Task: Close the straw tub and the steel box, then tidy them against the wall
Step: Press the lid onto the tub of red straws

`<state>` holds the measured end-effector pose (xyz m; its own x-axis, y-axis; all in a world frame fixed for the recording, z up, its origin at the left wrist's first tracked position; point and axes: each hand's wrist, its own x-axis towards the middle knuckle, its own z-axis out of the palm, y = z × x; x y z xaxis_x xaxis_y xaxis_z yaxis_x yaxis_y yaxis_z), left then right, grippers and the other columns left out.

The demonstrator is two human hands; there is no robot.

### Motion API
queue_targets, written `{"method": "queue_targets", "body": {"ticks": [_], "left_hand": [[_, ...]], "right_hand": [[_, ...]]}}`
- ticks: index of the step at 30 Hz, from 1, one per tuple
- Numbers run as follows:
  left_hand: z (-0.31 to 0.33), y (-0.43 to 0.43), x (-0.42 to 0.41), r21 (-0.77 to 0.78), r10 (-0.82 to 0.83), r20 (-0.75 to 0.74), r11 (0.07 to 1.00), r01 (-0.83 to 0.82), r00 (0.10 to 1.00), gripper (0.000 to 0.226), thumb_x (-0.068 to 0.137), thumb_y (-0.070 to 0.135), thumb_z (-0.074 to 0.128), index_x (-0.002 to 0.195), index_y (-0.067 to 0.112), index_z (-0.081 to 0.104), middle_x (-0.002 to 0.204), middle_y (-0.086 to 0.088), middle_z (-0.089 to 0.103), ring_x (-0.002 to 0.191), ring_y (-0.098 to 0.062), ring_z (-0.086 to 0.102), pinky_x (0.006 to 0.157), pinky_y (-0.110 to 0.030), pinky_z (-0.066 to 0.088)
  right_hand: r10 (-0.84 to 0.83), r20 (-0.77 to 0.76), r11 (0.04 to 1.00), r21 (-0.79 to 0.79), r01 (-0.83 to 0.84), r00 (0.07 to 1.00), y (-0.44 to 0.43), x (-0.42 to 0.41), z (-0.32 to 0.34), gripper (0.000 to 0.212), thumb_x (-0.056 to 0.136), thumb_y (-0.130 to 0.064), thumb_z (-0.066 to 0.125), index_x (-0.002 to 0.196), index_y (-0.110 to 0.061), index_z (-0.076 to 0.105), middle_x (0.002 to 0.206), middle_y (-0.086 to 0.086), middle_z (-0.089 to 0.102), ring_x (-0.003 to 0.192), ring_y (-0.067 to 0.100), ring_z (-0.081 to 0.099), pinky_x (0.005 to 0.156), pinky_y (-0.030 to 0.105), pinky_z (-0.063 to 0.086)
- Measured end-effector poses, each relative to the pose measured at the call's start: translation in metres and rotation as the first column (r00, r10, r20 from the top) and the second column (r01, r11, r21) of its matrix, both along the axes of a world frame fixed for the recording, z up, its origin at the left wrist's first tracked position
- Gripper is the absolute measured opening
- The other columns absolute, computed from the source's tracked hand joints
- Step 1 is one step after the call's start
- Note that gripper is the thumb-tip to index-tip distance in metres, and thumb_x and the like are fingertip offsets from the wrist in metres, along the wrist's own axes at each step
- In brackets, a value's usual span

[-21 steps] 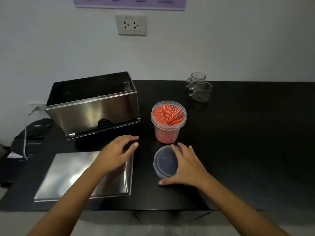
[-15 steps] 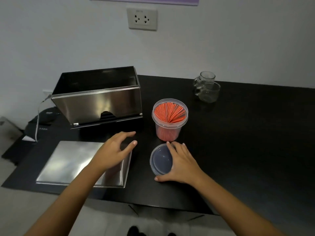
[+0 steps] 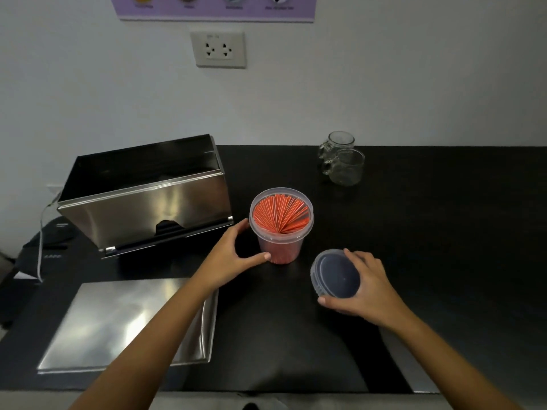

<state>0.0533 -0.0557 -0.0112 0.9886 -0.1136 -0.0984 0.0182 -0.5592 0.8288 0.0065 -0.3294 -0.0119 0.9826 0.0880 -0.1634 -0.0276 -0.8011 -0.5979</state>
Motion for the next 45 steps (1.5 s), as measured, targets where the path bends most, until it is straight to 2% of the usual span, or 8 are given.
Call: {"method": "queue_targets", "body": {"ticks": [7, 9, 12, 23, 30, 37, 42, 45], "left_hand": [[-0.011, -0.014, 0.021, -0.192, -0.059, -0.038, 0.98, 0.051, 0.998, 0.124, 0.042, 0.054, 0.082, 0.144, 0.03, 0.016, 0.148, 0.004, 0.033, 0.134, -0.012, 0.032, 0.103, -0.025, 0.028], [-0.014, -0.019, 0.022, -0.241, -0.06, -0.021, 0.969, 0.053, 0.998, 0.123, 0.041, 0.052, 0.084, 0.142, 0.033, 0.015, 0.141, 0.013, 0.037, 0.127, 0.002, 0.037, 0.098, -0.014, 0.031], [-0.017, -0.026, 0.023, -0.259, -0.074, 0.033, 0.963, 0.08, 0.997, 0.104, 0.044, 0.049, 0.086, 0.131, 0.04, 0.029, 0.119, 0.028, 0.048, 0.105, 0.024, 0.045, 0.076, 0.004, 0.038], [-0.021, -0.033, 0.021, -0.282, -0.09, 0.092, 0.953, 0.112, 0.992, 0.09, 0.049, 0.042, 0.086, 0.127, 0.035, 0.041, 0.116, 0.021, 0.055, 0.106, 0.018, 0.049, 0.08, 0.001, 0.039], [-0.026, -0.033, 0.021, -0.284, -0.088, 0.078, 0.953, 0.107, 0.993, 0.085, 0.05, 0.039, 0.085, 0.119, 0.049, 0.036, 0.117, 0.02, 0.054, 0.11, 0.013, 0.049, 0.085, -0.003, 0.04], [-0.031, -0.029, 0.028, -0.319, -0.182, 0.023, 0.931, 0.18, 0.983, 0.102, 0.051, 0.034, 0.088, 0.135, 0.027, 0.032, 0.132, 0.009, 0.049, 0.121, 0.001, 0.046, 0.097, -0.015, 0.039], [-0.026, -0.018, 0.035, -0.294, -0.245, -0.029, 0.929, 0.226, 0.969, 0.085, 0.053, 0.028, 0.087, 0.121, 0.042, 0.039, 0.127, 0.013, 0.05, 0.113, 0.014, 0.046, 0.087, -0.001, 0.037], [-0.024, -0.015, 0.037, -0.286, -0.233, -0.025, 0.933, 0.217, 0.972, 0.082, 0.053, 0.022, 0.088, 0.12, 0.038, 0.044, 0.121, 0.014, 0.053, 0.109, 0.014, 0.049, 0.084, 0.0, 0.038]], "right_hand": [[-0.161, 0.074, 0.977, 0.155, 0.148, 0.984, -0.004, 0.014, 0.03, 0.113, 0.046, -0.057, 0.077, 0.14, -0.024, 0.025, 0.136, -0.002, 0.028, 0.119, 0.009, 0.024, 0.091, 0.029, 0.029], [-0.161, 0.11, 0.973, 0.183, 0.139, 0.981, 0.002, 0.02, 0.043, 0.112, 0.047, -0.058, 0.076, 0.14, -0.023, 0.025, 0.135, -0.003, 0.029, 0.119, 0.009, 0.025, 0.092, 0.029, 0.03], [-0.138, 0.175, 0.974, 0.202, 0.102, 0.975, 0.018, 0.029, 0.06, 0.114, 0.045, -0.065, 0.072, 0.14, -0.023, 0.025, 0.134, -0.004, 0.029, 0.117, 0.005, 0.023, 0.092, 0.029, 0.03], [0.043, 0.271, 0.998, 0.04, -0.056, 0.962, 0.065, 0.059, 0.072, 0.119, 0.044, -0.074, 0.065, 0.141, -0.022, 0.02, 0.135, -0.007, 0.026, 0.114, 0.0, 0.017, 0.094, 0.027, 0.026], [0.225, 0.227, 0.972, -0.115, -0.204, 0.947, 0.078, 0.069, 0.076, 0.119, 0.045, -0.074, 0.063, 0.142, -0.02, 0.018, 0.135, -0.005, 0.024, 0.12, 0.007, 0.017, 0.092, 0.028, 0.026], [0.294, 0.129, 0.952, -0.127, -0.278, 0.947, 0.079, 0.083, 0.076, 0.119, 0.043, -0.071, 0.065, 0.142, -0.022, 0.018, 0.132, -0.01, 0.024, 0.106, -0.005, 0.014, 0.092, 0.027, 0.025], [0.345, 0.113, 0.933, -0.15, -0.327, 0.932, 0.077, 0.086, 0.077, 0.119, 0.043, -0.071, 0.064, 0.141, -0.022, 0.019, 0.135, -0.008, 0.024, 0.118, 0.003, 0.018, 0.095, 0.029, 0.025], [0.349, 0.107, 0.928, -0.176, -0.328, 0.931, 0.077, 0.086, 0.079, 0.119, 0.042, -0.073, 0.063, 0.141, -0.023, 0.019, 0.135, -0.008, 0.024, 0.12, 0.007, 0.018, 0.095, 0.03, 0.027]]}}
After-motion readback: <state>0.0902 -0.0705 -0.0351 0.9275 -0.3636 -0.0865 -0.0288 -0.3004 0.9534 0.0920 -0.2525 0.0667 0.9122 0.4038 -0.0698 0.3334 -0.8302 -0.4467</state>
